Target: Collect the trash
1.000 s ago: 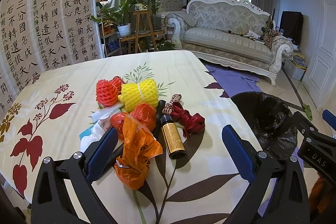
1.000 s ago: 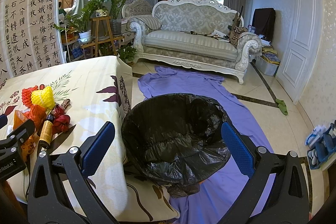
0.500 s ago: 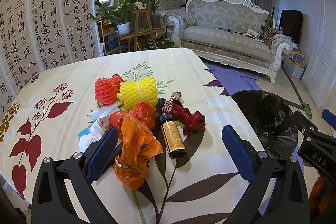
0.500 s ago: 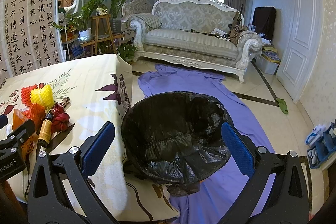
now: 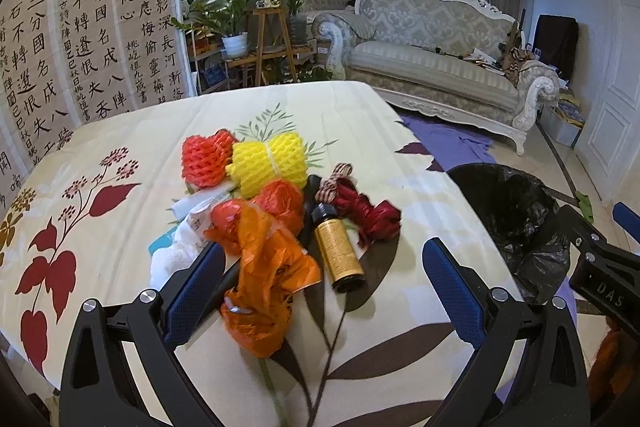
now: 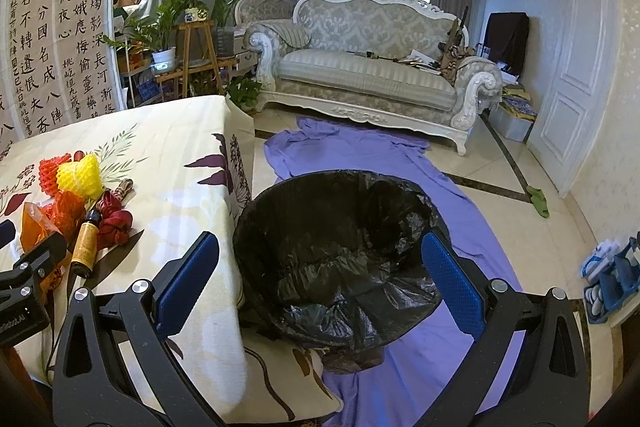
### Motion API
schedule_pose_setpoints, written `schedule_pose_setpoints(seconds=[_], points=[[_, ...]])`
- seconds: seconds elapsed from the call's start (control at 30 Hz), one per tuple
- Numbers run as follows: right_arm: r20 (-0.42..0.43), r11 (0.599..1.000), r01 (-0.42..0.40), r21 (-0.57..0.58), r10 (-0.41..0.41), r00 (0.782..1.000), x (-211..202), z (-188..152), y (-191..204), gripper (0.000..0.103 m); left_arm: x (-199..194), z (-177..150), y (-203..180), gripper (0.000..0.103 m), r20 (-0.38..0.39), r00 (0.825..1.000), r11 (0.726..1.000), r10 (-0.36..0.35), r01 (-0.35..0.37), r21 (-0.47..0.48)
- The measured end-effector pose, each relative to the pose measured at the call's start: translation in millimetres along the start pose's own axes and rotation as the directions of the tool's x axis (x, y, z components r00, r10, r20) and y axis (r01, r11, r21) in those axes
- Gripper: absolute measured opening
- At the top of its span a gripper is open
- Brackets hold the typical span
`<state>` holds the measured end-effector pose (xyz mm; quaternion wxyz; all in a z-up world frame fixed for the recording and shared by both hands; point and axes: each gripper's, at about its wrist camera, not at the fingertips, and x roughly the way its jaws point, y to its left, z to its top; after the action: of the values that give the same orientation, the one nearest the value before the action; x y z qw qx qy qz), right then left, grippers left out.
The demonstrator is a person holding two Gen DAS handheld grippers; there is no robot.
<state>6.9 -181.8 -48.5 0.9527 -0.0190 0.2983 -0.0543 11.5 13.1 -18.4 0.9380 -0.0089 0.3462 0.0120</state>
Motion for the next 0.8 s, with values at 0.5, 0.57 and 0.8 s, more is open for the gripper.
schedule_pose_setpoints(seconds=[0.5,0.57,0.8], points=[[-0.075,0.988,-0.140,-0.062,0.135,0.988,-1.8,7.8,42.0,0.081,-18.7,-25.1,70.6,0.071,-0.053,0.993,0.991,0.102,-0.106,-0.077],[-0.077,0.985,-0.152,-0.077,0.146,0.986,-2.4,10.0,48.7,0.078,-19.1,-27.5,80.8,0.071,-0.061,0.991,0.987,0.122,-0.127,-0.094],[-0.074,0.980,-0.173,-0.101,0.166,0.983,-2.4,14.9,65.0,0.077,-7.5,-25.3,106.4,0.070,-0.085,0.986,0.979,0.142,-0.152,-0.133]])
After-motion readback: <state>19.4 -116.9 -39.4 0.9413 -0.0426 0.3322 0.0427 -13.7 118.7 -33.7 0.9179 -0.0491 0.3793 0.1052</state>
